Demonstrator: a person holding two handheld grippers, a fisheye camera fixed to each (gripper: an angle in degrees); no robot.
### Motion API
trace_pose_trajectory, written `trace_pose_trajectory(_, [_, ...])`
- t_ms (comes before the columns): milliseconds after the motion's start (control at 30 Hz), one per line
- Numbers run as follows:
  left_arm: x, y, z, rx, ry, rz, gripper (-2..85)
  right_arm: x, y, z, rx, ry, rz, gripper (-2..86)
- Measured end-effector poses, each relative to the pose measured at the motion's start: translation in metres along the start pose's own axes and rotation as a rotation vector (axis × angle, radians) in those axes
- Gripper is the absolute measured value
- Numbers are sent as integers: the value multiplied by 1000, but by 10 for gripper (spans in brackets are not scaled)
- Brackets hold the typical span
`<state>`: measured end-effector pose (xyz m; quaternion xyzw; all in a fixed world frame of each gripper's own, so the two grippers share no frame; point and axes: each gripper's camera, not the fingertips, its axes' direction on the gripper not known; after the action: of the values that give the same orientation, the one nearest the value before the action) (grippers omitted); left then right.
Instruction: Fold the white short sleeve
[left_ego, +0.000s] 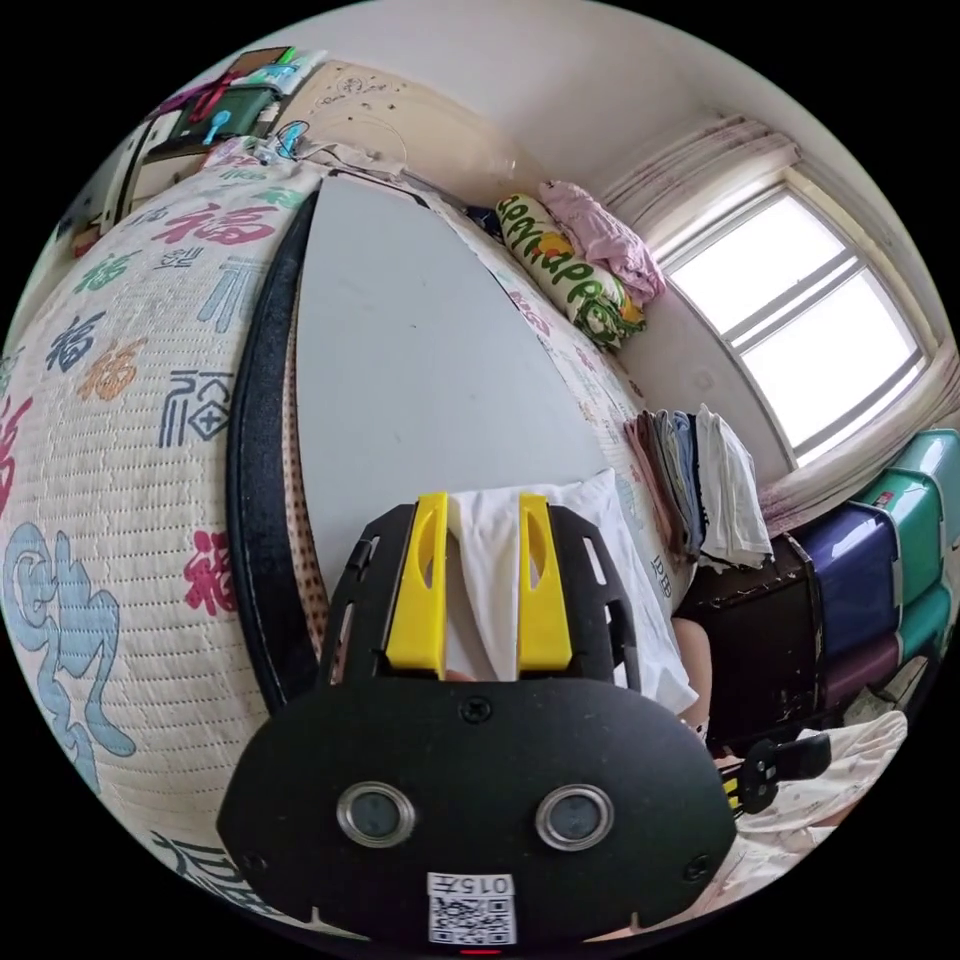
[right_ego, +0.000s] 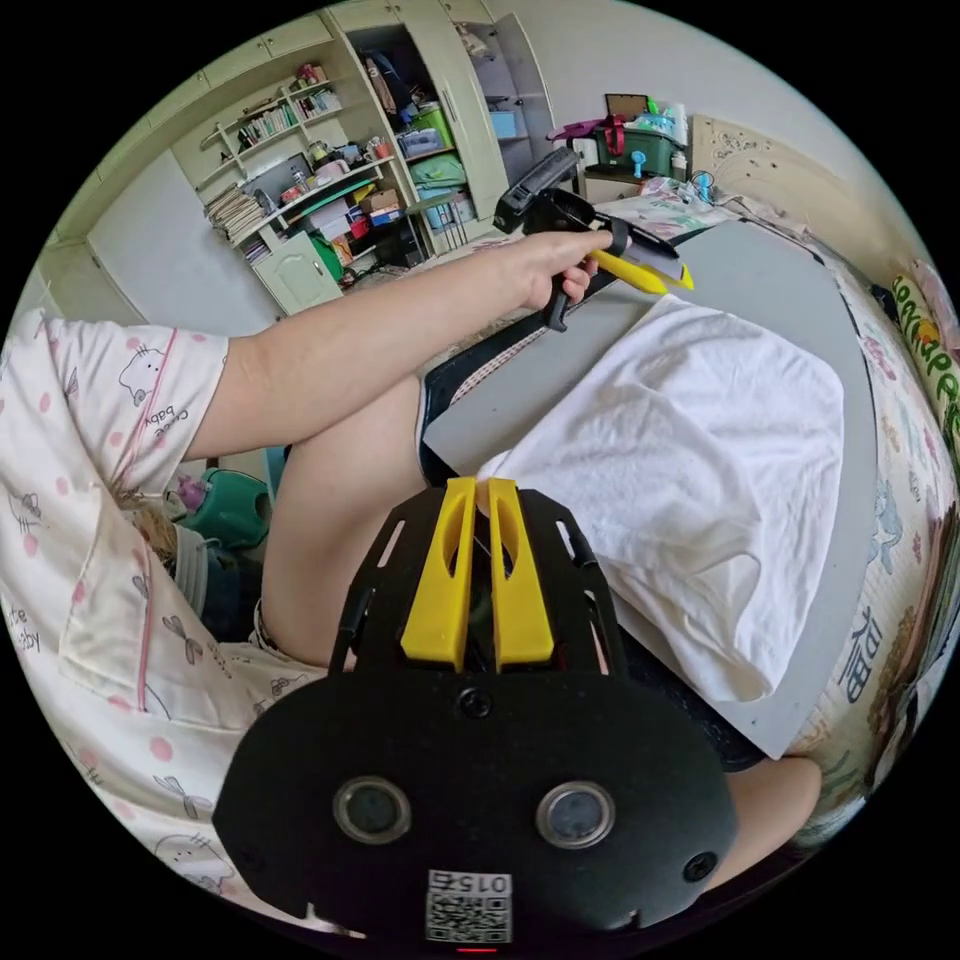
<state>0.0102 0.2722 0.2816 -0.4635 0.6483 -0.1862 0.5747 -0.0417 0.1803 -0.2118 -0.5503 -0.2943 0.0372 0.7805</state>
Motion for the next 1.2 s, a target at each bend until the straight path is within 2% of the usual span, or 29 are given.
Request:
trace_pose_trajectory(100, [-7,9,18,-3,16,-1,101,3,-7,-12,48,24,-22,38])
trace_pose_trajectory(333, [-32,26,49,-20,37,-28,88,46,-29,-61,114,-244,-112,95])
trace_pose_trajectory(533, [-32,36,67,-16,3,33,89,145,-34,-77,190,-169,112,88])
trace_pose_trajectory(667, [-33,41,86,-45,13,71,103,205,-37,-68,188,97,228,101])
trace_pose_trajectory(800, [-38,47,94,-31,24,76,107,268,-77,-55,179,64,282,129])
trace_pose_trajectory(867, [-40,51,98,-32,37,87,112,323,-102,-42,191,-21,385,134])
trace_pose_trajectory(967, [-41,54,95,-35,42,105,118,374,-128,-25,172,0,465,141])
trace_pose_trajectory(1100, [-43,56,94,-18,25,138,120,413,-153,-4,95,79,517,177])
trace_pose_trajectory(1200, [-42,56,109,-78,51,174,126,439,-162,11,75,-24,559,169])
